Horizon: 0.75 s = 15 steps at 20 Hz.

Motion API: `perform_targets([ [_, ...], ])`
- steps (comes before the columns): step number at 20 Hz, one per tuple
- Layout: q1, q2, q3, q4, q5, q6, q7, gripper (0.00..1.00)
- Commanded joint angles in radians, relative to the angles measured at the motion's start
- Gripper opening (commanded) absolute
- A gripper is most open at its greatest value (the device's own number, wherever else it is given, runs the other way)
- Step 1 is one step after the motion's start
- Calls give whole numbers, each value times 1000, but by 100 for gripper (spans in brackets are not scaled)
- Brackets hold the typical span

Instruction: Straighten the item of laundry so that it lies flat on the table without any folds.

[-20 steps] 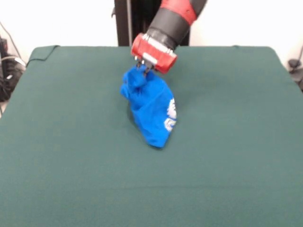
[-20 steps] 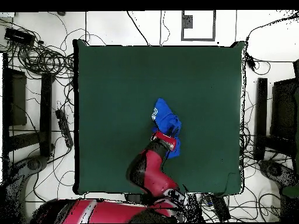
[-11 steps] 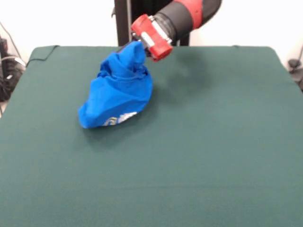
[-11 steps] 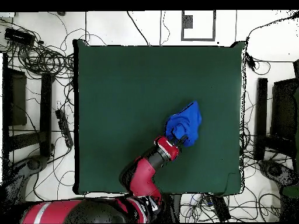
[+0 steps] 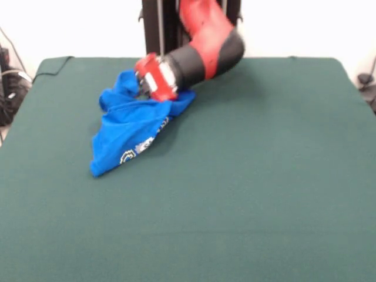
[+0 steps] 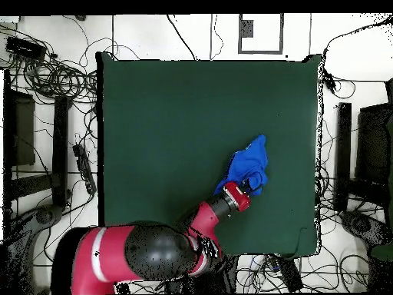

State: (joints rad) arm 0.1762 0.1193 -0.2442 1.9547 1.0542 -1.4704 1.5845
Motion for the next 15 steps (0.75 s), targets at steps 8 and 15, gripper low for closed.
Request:
perform_targets([
  [8,-185,419,123,-793,-42,26,-118,0],
  [15,-260,638,121,-1202,-62,113,-291,0],
])
